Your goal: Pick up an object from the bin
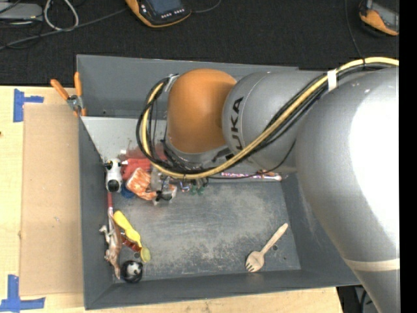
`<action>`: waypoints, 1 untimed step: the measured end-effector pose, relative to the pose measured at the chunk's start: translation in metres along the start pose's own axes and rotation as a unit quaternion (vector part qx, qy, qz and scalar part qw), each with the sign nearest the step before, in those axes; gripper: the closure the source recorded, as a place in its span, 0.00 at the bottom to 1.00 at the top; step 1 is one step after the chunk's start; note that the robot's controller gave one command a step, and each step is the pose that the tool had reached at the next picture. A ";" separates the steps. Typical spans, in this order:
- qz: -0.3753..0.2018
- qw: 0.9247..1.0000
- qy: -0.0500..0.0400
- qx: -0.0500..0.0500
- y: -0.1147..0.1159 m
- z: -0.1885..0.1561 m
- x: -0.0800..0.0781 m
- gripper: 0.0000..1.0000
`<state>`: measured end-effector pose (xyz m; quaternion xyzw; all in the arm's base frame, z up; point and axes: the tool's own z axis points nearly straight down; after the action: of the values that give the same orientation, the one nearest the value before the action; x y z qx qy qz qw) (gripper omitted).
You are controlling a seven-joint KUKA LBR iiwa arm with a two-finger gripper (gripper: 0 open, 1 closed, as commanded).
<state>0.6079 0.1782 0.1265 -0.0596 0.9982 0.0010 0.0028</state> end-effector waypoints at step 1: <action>0.003 1.000 -0.002 -0.003 -0.011 0.057 -0.005 1.00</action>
Offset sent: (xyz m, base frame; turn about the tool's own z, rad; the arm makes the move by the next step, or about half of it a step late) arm 0.0116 -0.0034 0.0113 -0.0127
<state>0.6148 0.1678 0.0693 -0.0570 0.9984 0.0037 0.0041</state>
